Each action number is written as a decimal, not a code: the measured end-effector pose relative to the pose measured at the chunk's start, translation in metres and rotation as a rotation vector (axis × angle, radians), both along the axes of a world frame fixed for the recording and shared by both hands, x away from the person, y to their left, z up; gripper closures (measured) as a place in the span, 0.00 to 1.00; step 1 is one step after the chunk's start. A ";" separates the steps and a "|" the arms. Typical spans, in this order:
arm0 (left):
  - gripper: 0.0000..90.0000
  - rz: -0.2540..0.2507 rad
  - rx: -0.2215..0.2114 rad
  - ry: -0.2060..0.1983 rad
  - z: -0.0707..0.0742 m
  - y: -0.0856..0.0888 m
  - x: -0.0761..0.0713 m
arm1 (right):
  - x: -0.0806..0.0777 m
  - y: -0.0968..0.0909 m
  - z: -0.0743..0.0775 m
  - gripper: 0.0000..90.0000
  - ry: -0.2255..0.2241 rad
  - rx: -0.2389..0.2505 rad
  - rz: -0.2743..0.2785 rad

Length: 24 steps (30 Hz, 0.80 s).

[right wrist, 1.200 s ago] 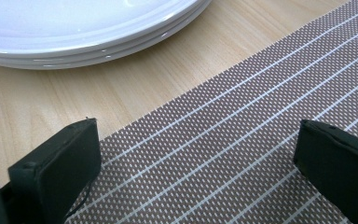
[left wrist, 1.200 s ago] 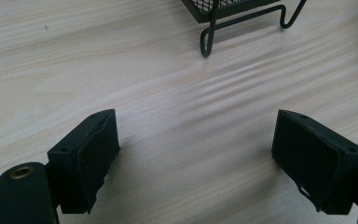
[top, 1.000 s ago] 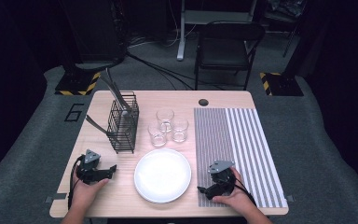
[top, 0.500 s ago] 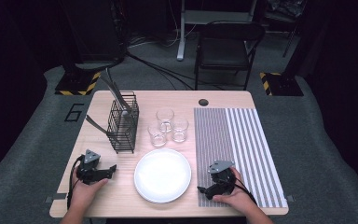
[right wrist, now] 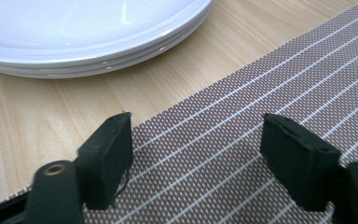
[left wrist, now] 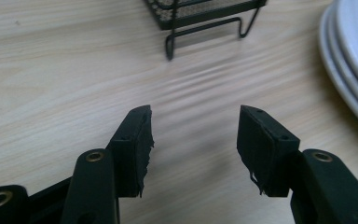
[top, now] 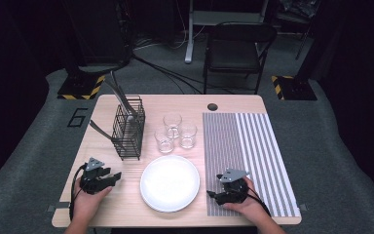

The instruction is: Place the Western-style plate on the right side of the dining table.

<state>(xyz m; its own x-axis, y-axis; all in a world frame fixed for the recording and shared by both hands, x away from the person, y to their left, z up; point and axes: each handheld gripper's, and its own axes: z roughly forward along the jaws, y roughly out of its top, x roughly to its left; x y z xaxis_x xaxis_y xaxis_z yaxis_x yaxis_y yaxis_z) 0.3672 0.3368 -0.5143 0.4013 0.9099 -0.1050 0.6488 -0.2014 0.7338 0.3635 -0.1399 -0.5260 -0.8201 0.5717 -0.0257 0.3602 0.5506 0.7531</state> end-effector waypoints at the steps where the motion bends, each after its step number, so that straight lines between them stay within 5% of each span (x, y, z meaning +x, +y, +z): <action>1: 0.51 -0.003 -0.003 0.003 0.001 -0.002 -0.002 | -0.001 -0.001 0.001 0.34 0.002 -0.001 -0.004; 4: 0.52 -0.012 0.004 0.017 0.007 -0.006 -0.007 | -0.003 -0.002 0.006 0.41 0.013 0.008 -0.037; 8: 0.52 -0.007 -0.013 0.026 0.017 -0.010 -0.011 | -0.004 -0.003 0.017 0.42 0.027 0.062 -0.076; 13: 0.54 -0.010 -0.010 0.027 0.029 -0.017 -0.015 | -0.008 0.000 0.030 0.44 0.050 0.071 -0.089; 24: 0.56 -0.038 -0.089 0.009 0.056 -0.044 -0.021 | -0.017 0.017 0.062 0.51 0.047 0.104 -0.107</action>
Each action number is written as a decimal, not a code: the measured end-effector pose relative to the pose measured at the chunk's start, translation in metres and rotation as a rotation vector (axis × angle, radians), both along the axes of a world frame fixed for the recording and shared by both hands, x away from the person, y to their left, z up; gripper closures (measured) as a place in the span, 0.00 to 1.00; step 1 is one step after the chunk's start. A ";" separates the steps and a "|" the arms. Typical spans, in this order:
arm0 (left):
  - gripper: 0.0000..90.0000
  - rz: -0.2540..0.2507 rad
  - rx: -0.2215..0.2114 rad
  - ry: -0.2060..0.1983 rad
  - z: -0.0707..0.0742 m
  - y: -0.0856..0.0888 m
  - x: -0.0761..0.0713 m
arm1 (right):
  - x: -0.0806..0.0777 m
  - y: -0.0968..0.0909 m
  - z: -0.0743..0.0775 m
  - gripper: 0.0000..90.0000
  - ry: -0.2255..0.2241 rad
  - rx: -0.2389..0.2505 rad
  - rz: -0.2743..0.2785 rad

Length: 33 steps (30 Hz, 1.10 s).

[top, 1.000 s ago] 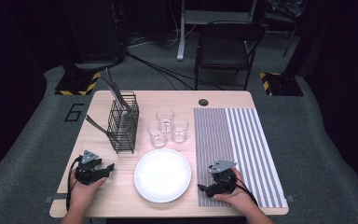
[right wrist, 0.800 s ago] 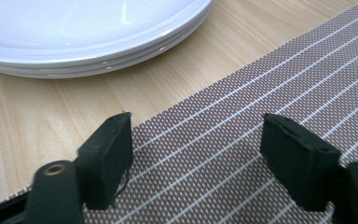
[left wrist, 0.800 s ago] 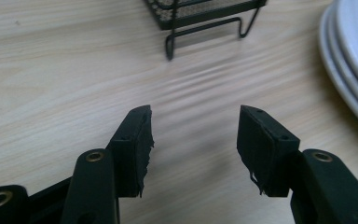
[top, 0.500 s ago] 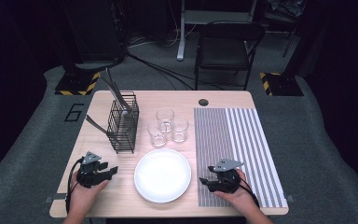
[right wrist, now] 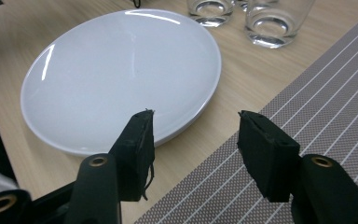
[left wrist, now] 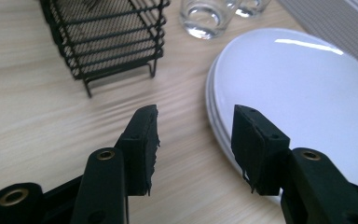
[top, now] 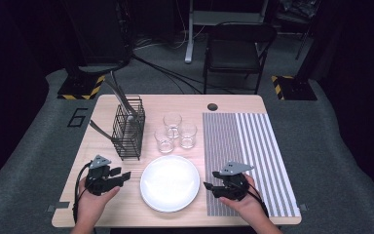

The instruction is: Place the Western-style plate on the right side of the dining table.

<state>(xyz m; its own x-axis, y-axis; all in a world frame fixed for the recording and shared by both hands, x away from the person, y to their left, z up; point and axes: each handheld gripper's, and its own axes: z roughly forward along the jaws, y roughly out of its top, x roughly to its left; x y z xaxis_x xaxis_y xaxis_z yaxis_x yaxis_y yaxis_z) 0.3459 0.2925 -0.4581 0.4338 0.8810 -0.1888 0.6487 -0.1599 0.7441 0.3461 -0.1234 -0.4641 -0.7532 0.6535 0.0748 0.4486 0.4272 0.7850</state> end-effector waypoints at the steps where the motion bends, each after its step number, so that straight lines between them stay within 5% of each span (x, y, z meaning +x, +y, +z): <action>1: 0.56 -0.008 -0.007 0.003 0.002 -0.003 0.001 | 0.000 0.002 0.002 0.53 -0.005 -0.005 -0.016; 6: 0.58 -0.017 -0.033 -0.001 0.004 -0.019 0.006 | 0.005 0.013 0.008 0.54 0.012 0.031 -0.050; 11: 0.61 -0.008 -0.081 0.035 -0.002 -0.031 0.013 | 0.008 0.026 0.011 0.54 0.015 0.063 -0.061; 17: 0.65 -0.016 -0.082 0.055 -0.008 -0.042 0.014 | 0.012 0.036 0.005 0.54 0.012 0.067 -0.073; 25: 0.71 -0.021 -0.106 0.064 -0.021 -0.035 0.016 | 0.010 0.037 -0.015 0.61 0.011 0.019 -0.093; 33: 0.77 0.006 -0.173 0.129 -0.028 -0.026 0.019 | 0.010 0.034 -0.022 0.65 0.075 0.050 -0.121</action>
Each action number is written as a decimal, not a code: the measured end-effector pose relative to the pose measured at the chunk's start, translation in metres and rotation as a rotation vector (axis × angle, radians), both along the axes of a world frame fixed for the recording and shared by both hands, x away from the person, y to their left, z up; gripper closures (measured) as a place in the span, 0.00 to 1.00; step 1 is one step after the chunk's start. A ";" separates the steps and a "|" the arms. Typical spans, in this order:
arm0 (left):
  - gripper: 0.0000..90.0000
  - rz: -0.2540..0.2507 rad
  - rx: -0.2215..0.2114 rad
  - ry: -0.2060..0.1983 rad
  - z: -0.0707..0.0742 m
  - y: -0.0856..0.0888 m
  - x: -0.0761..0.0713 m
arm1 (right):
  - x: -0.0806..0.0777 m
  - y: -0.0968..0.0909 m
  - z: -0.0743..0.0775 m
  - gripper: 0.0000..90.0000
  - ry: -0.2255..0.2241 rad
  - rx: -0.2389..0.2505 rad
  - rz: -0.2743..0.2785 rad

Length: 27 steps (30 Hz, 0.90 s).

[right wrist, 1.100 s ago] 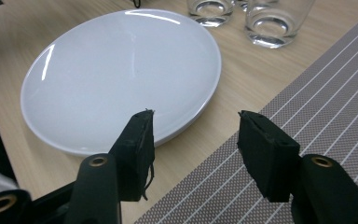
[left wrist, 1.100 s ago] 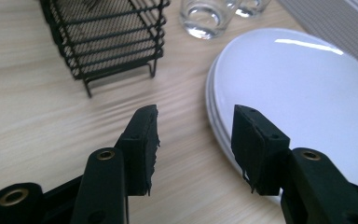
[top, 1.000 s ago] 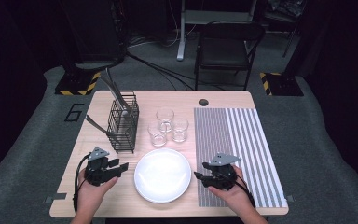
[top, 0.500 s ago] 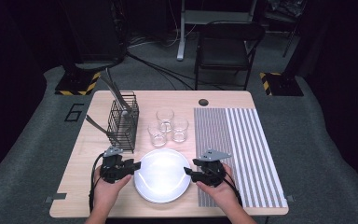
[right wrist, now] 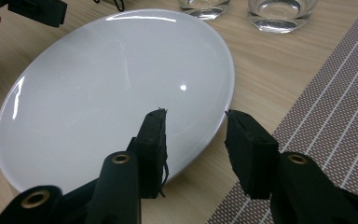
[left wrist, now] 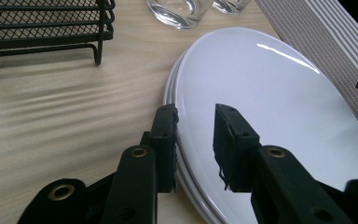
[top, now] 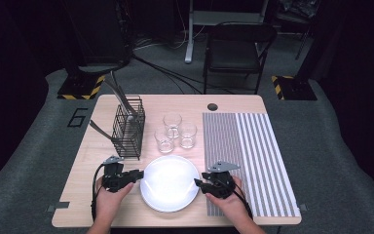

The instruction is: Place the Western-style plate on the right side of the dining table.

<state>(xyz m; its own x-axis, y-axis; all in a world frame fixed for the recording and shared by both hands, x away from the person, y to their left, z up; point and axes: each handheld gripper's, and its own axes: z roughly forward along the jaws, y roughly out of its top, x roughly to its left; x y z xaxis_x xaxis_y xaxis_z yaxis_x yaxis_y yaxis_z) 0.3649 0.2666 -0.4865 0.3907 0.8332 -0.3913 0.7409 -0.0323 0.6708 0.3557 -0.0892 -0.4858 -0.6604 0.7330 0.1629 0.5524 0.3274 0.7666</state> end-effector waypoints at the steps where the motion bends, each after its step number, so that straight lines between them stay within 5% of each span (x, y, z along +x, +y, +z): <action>1: 0.77 -0.002 -0.004 0.003 0.000 0.000 0.000 | 0.000 0.000 -0.001 0.65 0.009 -0.003 -0.005; 10: 0.78 -0.023 -0.019 0.054 -0.005 -0.002 0.002 | 0.005 -0.008 -0.004 0.65 0.063 0.029 -0.025; 27: 0.77 -0.025 -0.018 0.059 -0.006 -0.004 0.002 | 0.006 -0.009 -0.007 0.59 0.128 0.079 -0.027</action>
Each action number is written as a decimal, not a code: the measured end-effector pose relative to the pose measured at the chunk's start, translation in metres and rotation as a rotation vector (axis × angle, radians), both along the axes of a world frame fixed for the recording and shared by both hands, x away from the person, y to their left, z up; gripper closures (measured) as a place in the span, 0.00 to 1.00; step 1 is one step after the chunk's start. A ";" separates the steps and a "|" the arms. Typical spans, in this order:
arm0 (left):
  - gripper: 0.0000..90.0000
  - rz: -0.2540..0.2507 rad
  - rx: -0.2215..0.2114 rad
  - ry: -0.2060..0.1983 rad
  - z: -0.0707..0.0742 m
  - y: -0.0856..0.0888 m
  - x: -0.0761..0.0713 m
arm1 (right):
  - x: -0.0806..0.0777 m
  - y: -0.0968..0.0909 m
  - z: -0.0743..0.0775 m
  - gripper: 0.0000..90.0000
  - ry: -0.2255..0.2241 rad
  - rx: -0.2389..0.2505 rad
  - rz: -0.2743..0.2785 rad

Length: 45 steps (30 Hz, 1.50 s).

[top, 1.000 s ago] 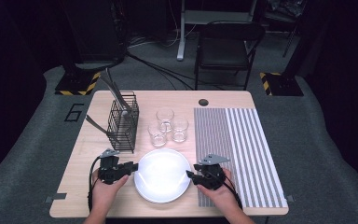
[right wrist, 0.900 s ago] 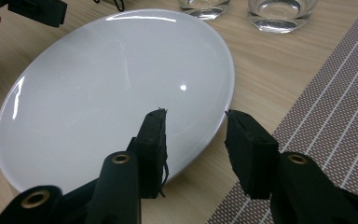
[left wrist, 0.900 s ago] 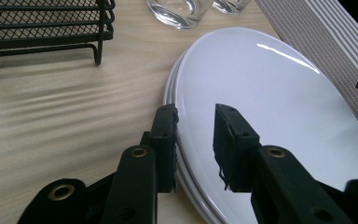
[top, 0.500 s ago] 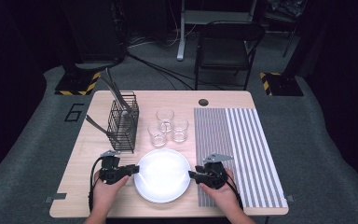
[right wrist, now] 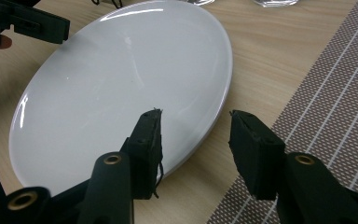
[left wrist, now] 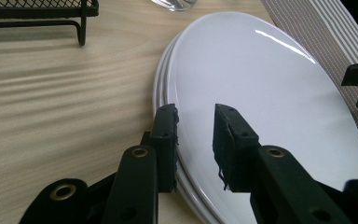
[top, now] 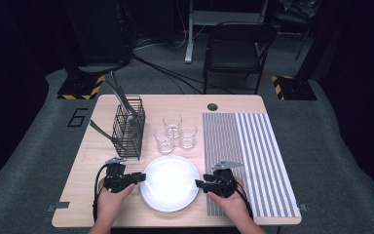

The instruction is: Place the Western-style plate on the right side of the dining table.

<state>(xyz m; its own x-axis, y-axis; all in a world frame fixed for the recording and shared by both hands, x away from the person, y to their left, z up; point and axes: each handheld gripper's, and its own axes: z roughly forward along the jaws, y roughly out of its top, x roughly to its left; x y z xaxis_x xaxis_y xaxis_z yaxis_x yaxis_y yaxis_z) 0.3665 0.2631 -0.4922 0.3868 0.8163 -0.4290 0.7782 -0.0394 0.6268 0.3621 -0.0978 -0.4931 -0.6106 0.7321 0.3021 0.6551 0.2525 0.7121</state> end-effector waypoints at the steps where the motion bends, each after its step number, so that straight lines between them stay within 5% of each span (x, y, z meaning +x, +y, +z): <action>1: 0.77 -0.001 0.003 -0.001 0.000 0.000 0.000 | 0.000 0.000 0.000 0.58 0.001 0.000 0.000; 25: 0.76 -0.011 0.010 -0.004 -0.002 -0.004 -0.002 | 0.000 0.008 -0.014 0.55 0.096 0.022 0.024; 45: 0.75 -0.046 0.009 0.012 -0.006 -0.012 -0.001 | 0.002 -0.001 -0.006 0.56 0.093 0.076 -0.016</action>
